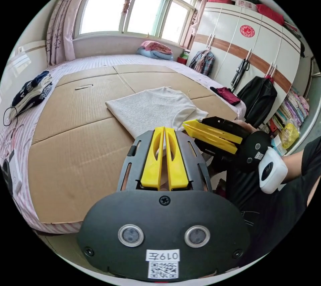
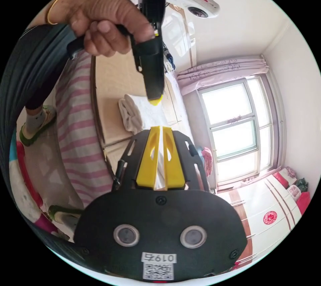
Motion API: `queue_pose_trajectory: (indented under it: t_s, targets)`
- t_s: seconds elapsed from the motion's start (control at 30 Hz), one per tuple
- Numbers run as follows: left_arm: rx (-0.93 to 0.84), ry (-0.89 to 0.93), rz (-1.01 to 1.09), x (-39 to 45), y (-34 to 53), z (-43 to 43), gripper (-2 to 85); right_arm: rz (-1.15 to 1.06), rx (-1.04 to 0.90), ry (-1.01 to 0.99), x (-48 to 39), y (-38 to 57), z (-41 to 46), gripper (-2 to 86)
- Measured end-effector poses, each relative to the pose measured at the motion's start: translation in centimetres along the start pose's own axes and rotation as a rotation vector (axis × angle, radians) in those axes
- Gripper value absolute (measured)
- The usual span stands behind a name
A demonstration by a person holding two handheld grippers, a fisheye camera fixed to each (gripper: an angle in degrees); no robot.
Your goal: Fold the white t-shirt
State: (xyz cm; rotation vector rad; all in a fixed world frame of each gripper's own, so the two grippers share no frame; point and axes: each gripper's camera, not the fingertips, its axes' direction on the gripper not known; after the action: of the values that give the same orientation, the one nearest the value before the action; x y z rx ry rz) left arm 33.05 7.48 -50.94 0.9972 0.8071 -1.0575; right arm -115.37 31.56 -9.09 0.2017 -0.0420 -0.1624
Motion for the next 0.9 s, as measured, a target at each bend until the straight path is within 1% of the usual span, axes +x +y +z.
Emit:
queue_pose_trajectory:
  t_s: [0.13, 0.2, 0.33, 0.43, 0.5, 0.57, 0.67, 0.9]
  targets:
    - [-0.116, -0.033, 0.044, 2.1, 0.1, 2.4, 0.7, -0.081, -0.001, -0.039, -0.5, -0.1, 0.2, -0.9]
    - [-0.169, -0.072, 0.066, 3.2, 0.3, 3.6, 0.7, -0.079, 0.005, -0.049, 0.0, 0.1, -0.1, -0.9]
    - [-0.175, -0.083, 0.063, 4.2, 0.5, 4.3, 0.7, 0.045, -0.012, -0.044, 5.3, 1.7, -0.2, -0.8]
    - [-0.177, -0.091, 0.066, 5.1, 0.7, 4.8, 0.7, 0.148, -0.089, -0.051, 10.9, 4.8, 1.6, 0.0]
    - [-0.171, -0.113, 0.081, 6.0, 0.9, 5.0, 0.7, 0.173, -0.141, -0.062, 13.4, 7.2, 3.1, 1.7]
    - [-0.17, -0.132, 0.094, 6.8, 0.9, 5.1, 0.7, 0.126, -0.214, -0.081, 14.8, 9.9, 5.0, 4.5]
    - [-0.168, -0.151, 0.1, 7.6, 0.9, 5.3, 0.8, 0.069, -0.243, -0.095, 15.0, 11.3, 5.8, 5.4]
    - [-0.164, -0.148, 0.097, 8.5, 0.9, 5.7, 0.7, -0.011, -0.26, -0.107, 15.4, 10.1, 6.6, 5.8]
